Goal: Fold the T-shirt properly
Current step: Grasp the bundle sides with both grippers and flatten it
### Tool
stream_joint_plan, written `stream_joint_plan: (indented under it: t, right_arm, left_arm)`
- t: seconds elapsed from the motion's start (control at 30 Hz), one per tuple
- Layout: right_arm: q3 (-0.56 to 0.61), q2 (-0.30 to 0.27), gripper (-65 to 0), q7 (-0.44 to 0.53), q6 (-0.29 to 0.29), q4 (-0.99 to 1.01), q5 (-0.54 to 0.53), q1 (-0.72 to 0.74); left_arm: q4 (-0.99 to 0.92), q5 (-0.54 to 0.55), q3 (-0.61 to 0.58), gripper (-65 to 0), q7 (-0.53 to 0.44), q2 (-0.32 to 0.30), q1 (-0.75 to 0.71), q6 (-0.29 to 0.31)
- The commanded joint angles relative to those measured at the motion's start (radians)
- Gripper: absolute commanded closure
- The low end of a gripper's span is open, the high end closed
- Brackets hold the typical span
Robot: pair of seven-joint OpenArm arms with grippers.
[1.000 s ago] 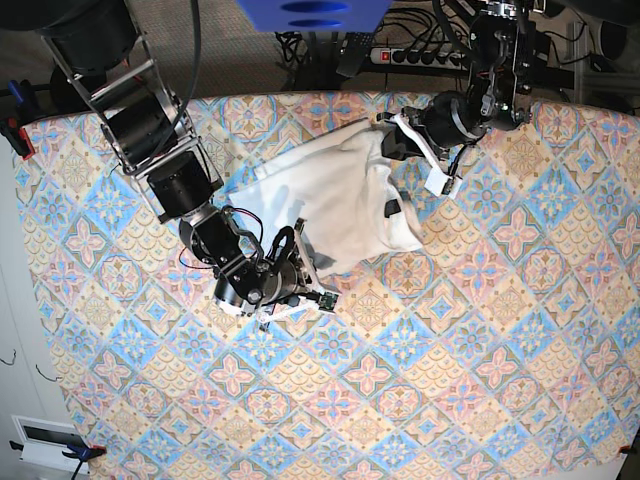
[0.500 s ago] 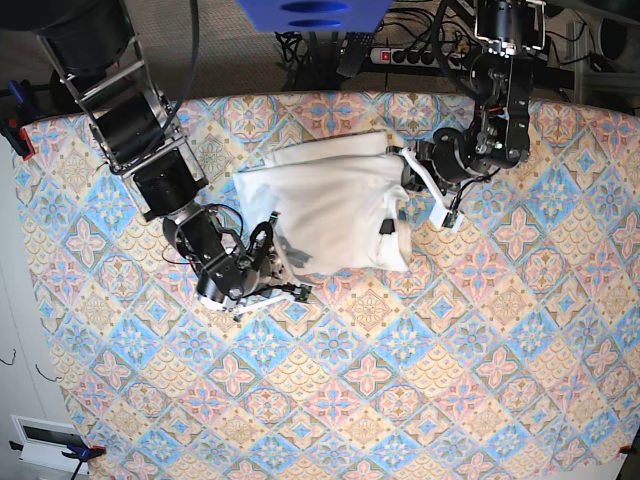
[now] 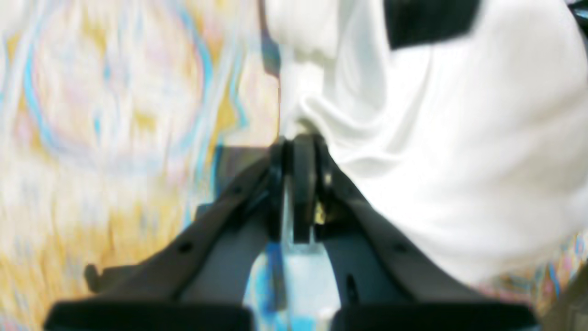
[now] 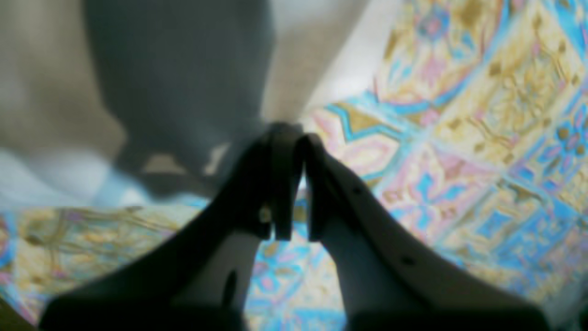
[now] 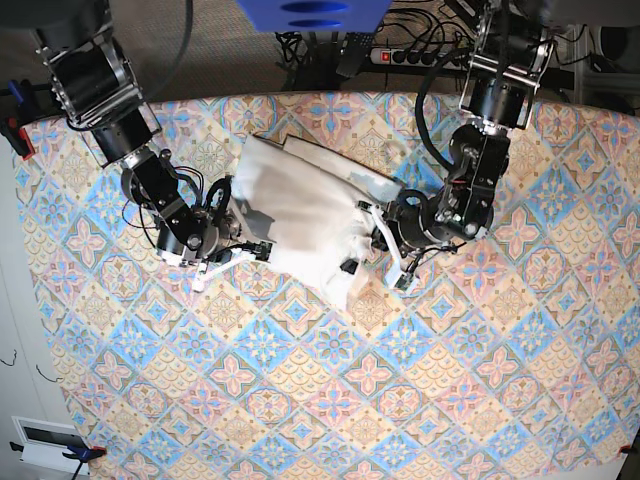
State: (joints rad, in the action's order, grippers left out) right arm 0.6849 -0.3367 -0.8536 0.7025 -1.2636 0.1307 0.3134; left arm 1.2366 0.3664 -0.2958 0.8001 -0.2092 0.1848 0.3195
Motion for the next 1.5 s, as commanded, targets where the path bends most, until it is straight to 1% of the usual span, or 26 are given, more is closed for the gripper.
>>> stream_joint_plan:
  t: [0.0,0.1,0.17,0.23,0.3,0.4,0.47,0.53,0.6,0.67,0.73,0.8,0.83,0.9,0.93,0.97,1.03,1.13,1.17,1.23,1.37,1.47]
  right_arm:
    - [-0.006,-0.009,-4.0,0.003,-0.004,-0.032,0.001,0.014]
    - [-0.008,-0.035,-4.0,0.000,-0.004,-0.083,0.001,-0.016]
    - [-0.009,-0.055,-4.0,-0.019,-0.004,-0.123,0.001,-0.032]
    - [-0.017,-0.058,-3.9,-0.023,-0.004,-0.143,0.001,-0.033]
    - [-0.080,-0.058,-3.9,-0.020,-0.004,-0.150,0.001,-0.033]
    - [-0.187,-0.057,-3.9,-0.019,-0.004,-0.146,0.001,-0.036]
    - [-0.232,-0.054,-3.9,-0.017,-0.004,-0.132,0.001,-0.035]
    - [-0.255,-0.048,-3.9,-0.016,-0.004,-0.106,0.001,-0.035]
    - [-0.259,-0.015,-4.0,-0.016,-0.004,-0.098,0.001,-0.033]
    - [-0.258,0.000,-4.0,-0.016,-0.004,-0.100,0.001,-0.026]
    - [-0.258,0.001,-4.0,-0.016,-0.004,-0.097,0.001,-0.024]
    - [-0.258,0.001,-4.0,-0.016,-0.004,-0.097,0.001,-0.024]
    - [-0.258,0.001,-4.0,-0.016,-0.004,-0.100,0.001,-0.024]
    - [-0.258,0.001,-4.0,-0.016,-0.004,-0.101,0.001,-0.024]
    - [-0.258,0.001,-4.0,-0.016,-0.004,-0.098,0.001,-0.023]
    - [-0.258,0.001,-4.0,-0.016,-0.004,-0.097,0.001,-0.023]
    - [-0.258,0.001,-4.0,-0.016,-0.004,-0.103,0.001,-0.023]
    - [-0.261,0.001,-4.0,-0.016,-0.004,-0.106,0.001,-0.023]
    - [-0.261,0.001,-4.0,-0.016,-0.004,-0.106,0.001,-0.023]
    - [-0.261,0.001,-4.0,-0.016,-0.004,-0.106,0.001,-0.023]
    - [-0.261,0.001,-4.0,-0.016,-0.004,-0.120,0.001,-0.026]
    - [-0.261,0.001,-4.0,-0.016,-0.004,-0.146,0.001,-0.026]
  left_arm:
    - [-0.005,0.012,-0.004,0.0,-0.032,0.015,0.041,0.003]
    - [-0.036,0.012,-0.009,0.0,-0.048,0.038,0.106,0.003]
    - [-0.031,0.013,-0.007,0.0,-0.046,0.047,0.123,0.003]
    - [0.012,0.018,-0.004,0.0,-0.015,0.041,0.129,0.003]
    - [0.091,0.021,-0.003,0.0,0.031,0.038,0.117,0.003]
    - [0.210,0.023,0.051,0.0,0.101,0.012,0.035,0.003]
    - [0.285,0.024,0.105,0.0,0.120,0.011,-0.049,0.003]
    - [0.346,0.024,0.154,0.0,0.118,-0.005,-0.124,0.003]
    - [0.380,0.024,0.188,0.0,0.117,-0.005,-0.181,0.003]
    - [0.408,0.024,0.224,-0.3,0.115,-0.002,-0.225,0.003]
    - [0.434,0.026,0.255,-4.3,0.115,0.012,-0.262,0.003]
    - [0.469,0.042,0.297,-11.0,0.115,0.038,-0.301,0.003]
    - [0.489,0.062,0.329,-16.0,0.121,0.052,-0.325,0.003]
    - [0.512,0.116,0.372,-24.0,0.130,0.072,-0.353,0.003]
    - [0.513,0.153,0.387,-26.7,0.146,0.077,-0.357,0.003]
    - [0.512,0.184,0.398,-27.9,0.163,0.077,-0.361,0.003]
    - [0.512,0.251,0.419,-27.9,0.189,0.078,-0.376,0.003]
    - [0.509,0.311,0.462,-26.4,0.183,0.084,-0.408,0.003]
    - [0.507,0.320,0.473,-26.1,0.183,0.089,-0.411,0.003]
    - [0.498,0.323,0.501,-26.3,0.183,0.126,-0.410,0.003]
    - [0.426,0.326,0.508,-26.3,0.184,0.170,-0.376,0.003]
    - [0.371,0.329,0.510,-26.3,0.175,0.187,-0.357,0.003]
